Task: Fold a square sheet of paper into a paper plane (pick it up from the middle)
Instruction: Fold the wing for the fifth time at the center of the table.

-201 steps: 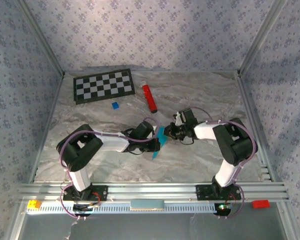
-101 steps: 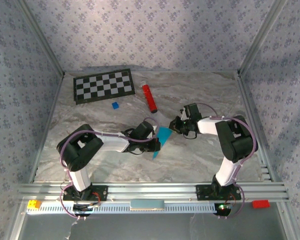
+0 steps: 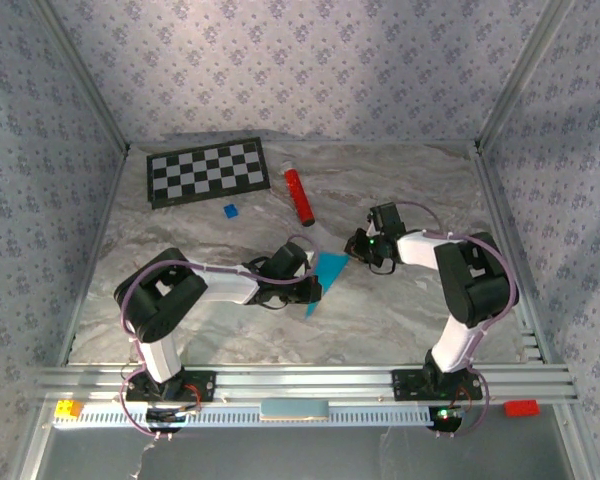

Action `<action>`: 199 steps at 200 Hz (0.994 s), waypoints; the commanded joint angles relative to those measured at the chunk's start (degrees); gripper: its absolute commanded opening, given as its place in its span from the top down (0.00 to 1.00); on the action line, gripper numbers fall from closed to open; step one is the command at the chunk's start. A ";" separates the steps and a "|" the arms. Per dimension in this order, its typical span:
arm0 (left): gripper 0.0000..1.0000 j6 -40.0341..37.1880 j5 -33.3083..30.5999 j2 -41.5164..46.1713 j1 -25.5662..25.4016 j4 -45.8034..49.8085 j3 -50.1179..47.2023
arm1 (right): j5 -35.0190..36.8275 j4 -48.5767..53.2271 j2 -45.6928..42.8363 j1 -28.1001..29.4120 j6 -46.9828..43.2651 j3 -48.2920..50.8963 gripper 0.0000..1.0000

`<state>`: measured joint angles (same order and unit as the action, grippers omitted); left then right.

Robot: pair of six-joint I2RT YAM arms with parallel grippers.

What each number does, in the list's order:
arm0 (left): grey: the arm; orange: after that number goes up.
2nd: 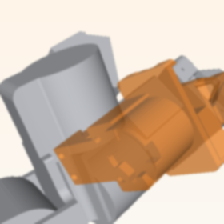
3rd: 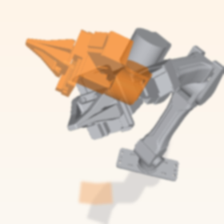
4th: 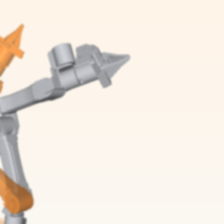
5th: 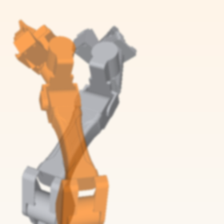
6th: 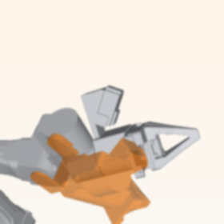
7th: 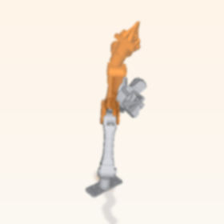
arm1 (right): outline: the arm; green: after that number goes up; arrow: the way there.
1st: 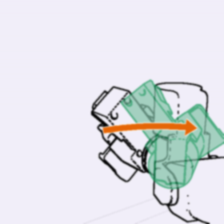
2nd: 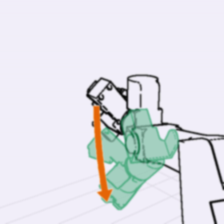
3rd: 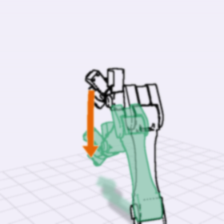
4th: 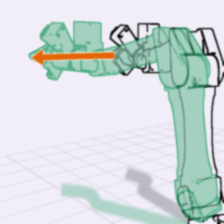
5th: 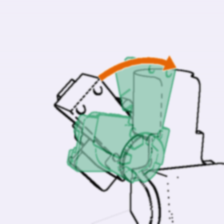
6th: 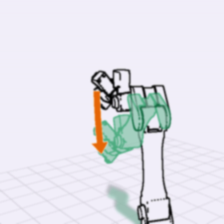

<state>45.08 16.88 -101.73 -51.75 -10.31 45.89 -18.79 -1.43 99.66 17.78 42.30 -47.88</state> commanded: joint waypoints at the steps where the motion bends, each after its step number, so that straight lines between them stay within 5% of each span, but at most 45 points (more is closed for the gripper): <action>1: 1.00 -0.20 -0.71 -3.04 -0.65 10.52 -2.41 | 4.04 0.81 -3.56 -1.25 -2.78 0.29 0.86; 49: 1.00 -0.27 -0.80 -2.86 -0.69 10.74 -2.09 | -4.29 -3.83 -10.70 -0.90 -2.61 5.17 0.85; 93: 1.00 -0.66 -0.76 -2.94 -0.72 11.37 -1.20 | -10.85 -5.95 -7.97 4.17 -2.59 6.07 0.86; 199: 0.99 0.01 -1.09 1.89 -0.31 14.22 4.38 | -6.77 -6.00 -1.07 2.67 -1.68 9.47 0.95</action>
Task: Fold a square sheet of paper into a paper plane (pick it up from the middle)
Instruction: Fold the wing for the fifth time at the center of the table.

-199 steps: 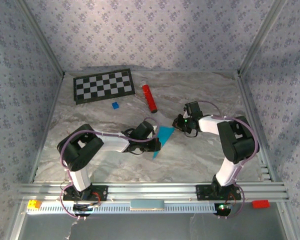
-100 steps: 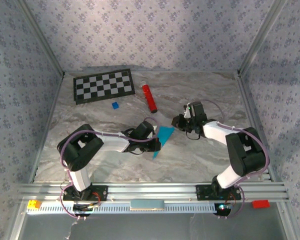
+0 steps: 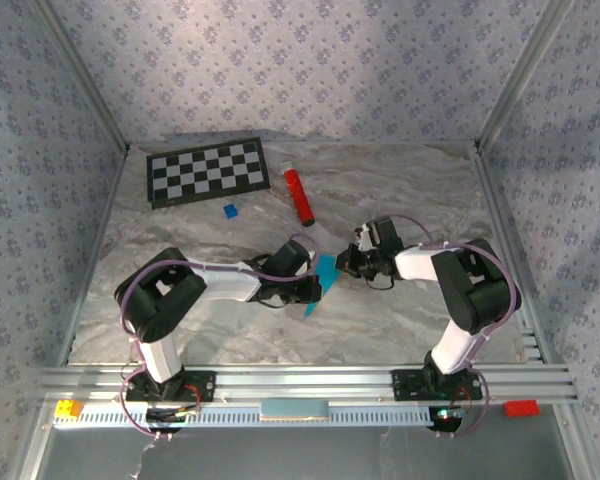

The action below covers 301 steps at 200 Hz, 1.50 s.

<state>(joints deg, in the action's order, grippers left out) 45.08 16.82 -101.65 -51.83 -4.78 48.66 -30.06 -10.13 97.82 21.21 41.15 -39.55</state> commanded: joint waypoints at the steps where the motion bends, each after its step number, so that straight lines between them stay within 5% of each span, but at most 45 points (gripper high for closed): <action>1: 0.99 0.01 -1.06 1.85 -0.21 8.80 1.70 | 4.54 2.72 0.69 -0.75 -0.53 1.14 0.95; 117: 0.94 -1.52 4.01 -8.85 1.56 7.14 16.21 | 6.14 1.78 1.25 -0.24 1.19 2.16 0.96; 209: 0.92 0.97 3.58 -4.09 0.96 4.07 -1.79 | 7.04 3.79 2.47 -0.23 -0.28 1.98 0.98; 301: 0.89 -3.68 1.60 2.52 -0.90 14.09 -7.22 | 7.79 4.97 2.70 -0.15 -0.83 1.52 1.00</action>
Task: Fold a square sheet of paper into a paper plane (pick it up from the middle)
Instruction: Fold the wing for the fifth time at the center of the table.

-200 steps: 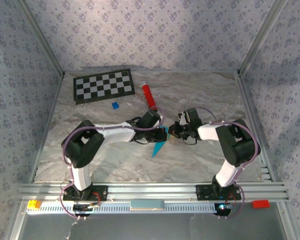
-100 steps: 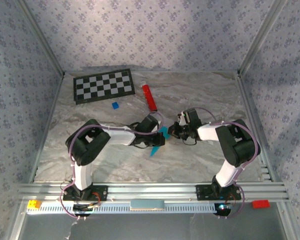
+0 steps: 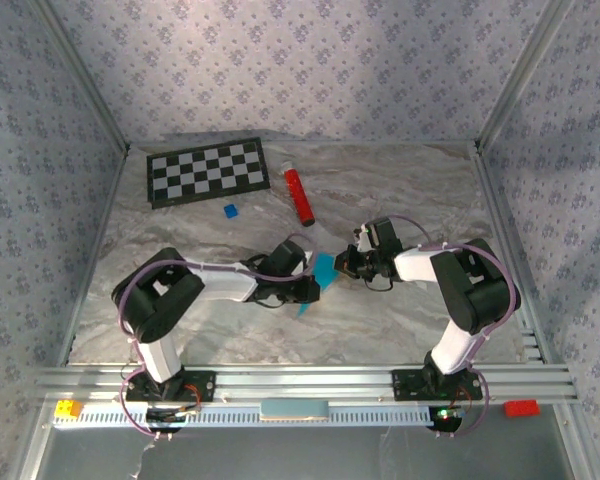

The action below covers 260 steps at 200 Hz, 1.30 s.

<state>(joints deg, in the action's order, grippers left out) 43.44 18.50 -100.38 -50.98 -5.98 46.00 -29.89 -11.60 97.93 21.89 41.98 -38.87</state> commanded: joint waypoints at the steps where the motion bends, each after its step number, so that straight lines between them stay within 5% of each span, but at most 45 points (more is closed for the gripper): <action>1: 0.89 -2.04 -0.20 1.33 -1.75 15.38 -4.67 | 7.72 6.60 2.56 -0.77 -1.69 0.79 1.00; 99: 0.90 -1.15 -5.53 10.17 -4.01 23.00 -11.03 | 11.05 11.95 1.38 0.87 -4.36 -1.78 1.00; 166: 0.86 0.78 -10.61 20.30 -3.57 18.72 -8.31 | 9.51 10.57 1.22 0.79 -3.66 -1.38 1.00; 260: 0.88 -3.48 1.20 2.48 1.67 8.96 7.27 | 6.71 10.80 1.44 0.65 -4.18 -2.70 0.98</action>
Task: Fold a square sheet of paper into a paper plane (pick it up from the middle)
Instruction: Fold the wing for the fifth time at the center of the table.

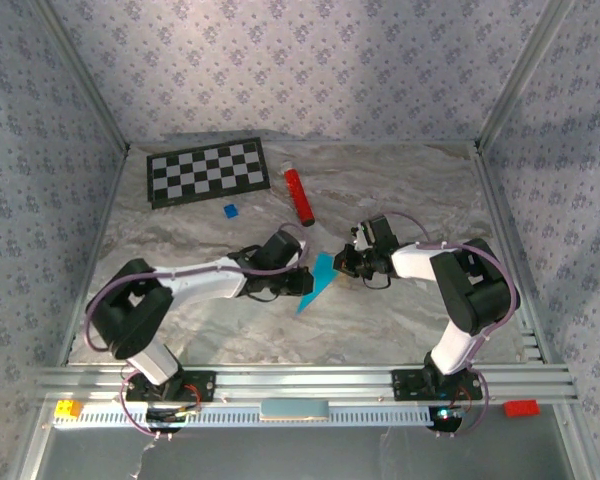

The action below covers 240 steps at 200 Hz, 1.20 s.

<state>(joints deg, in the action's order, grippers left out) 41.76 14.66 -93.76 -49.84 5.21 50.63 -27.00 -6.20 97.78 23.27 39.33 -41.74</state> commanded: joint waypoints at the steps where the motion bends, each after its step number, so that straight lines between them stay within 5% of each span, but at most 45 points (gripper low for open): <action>1: 0.88 -1.87 5.13 -4.41 0.54 -2.23 2.77 | 3.81 5.45 1.57 -0.70 -1.54 0.12 0.98; 108: 0.98 2.11 3.33 -11.38 -0.02 -3.29 0.25 | -2.63 7.14 -2.46 -1.54 -4.97 -4.88 0.90; 173: 1.00 7.63 1.22 -12.31 -1.26 -6.01 -1.24 | -0.94 2.31 -1.82 4.67 -1.54 -0.89 0.89; 240: 1.00 8.73 1.08 -12.67 -2.58 -5.72 -0.82 | 1.53 1.51 0.15 -1.67 -1.48 0.08 0.91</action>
<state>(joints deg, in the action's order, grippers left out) 49.63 17.19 -103.61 -51.27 -4.40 50.89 -26.92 -4.49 96.36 24.77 37.71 -41.32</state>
